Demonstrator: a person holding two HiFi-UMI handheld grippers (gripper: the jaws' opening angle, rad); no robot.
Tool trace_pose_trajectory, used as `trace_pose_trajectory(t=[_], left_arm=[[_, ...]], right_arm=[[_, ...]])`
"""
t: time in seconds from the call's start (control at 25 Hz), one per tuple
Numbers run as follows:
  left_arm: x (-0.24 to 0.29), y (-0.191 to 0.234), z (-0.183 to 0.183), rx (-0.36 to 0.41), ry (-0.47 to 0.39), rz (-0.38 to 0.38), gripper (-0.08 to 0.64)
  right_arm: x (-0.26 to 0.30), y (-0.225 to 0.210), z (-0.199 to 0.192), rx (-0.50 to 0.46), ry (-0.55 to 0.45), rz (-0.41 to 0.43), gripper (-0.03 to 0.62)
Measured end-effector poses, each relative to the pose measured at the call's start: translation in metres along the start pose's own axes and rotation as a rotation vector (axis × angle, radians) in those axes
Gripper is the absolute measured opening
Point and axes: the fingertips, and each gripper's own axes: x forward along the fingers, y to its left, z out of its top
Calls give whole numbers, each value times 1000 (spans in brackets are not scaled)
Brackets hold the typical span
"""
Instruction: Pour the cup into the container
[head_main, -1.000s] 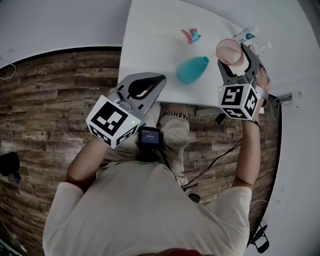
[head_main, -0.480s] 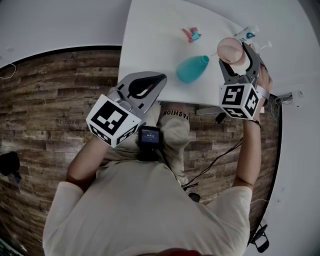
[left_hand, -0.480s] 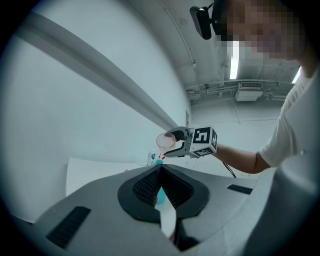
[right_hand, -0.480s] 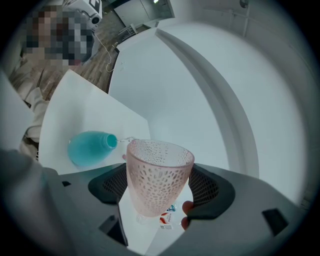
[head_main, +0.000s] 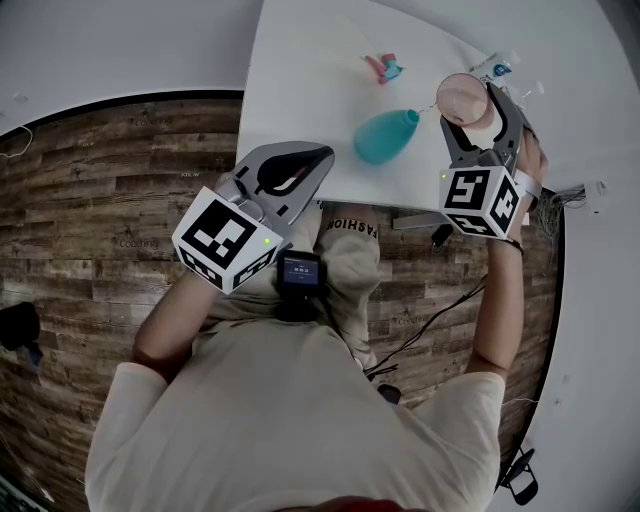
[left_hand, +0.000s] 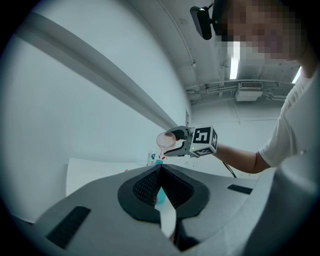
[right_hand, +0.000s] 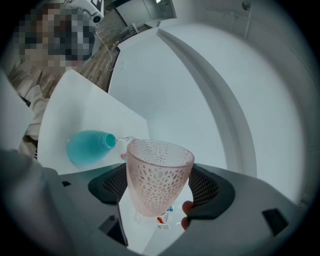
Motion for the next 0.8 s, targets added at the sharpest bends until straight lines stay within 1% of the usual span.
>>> trace_pose_trajectory(t=[0.44,0.8], left_arm=[[-1,0,-1,0,3,1,11],[2,-5,2,12,5,-18,12]], right_arm=[[0,-1,2,-20,-1,-9,380],[-1,-4,4,-35,3,-15,380]])
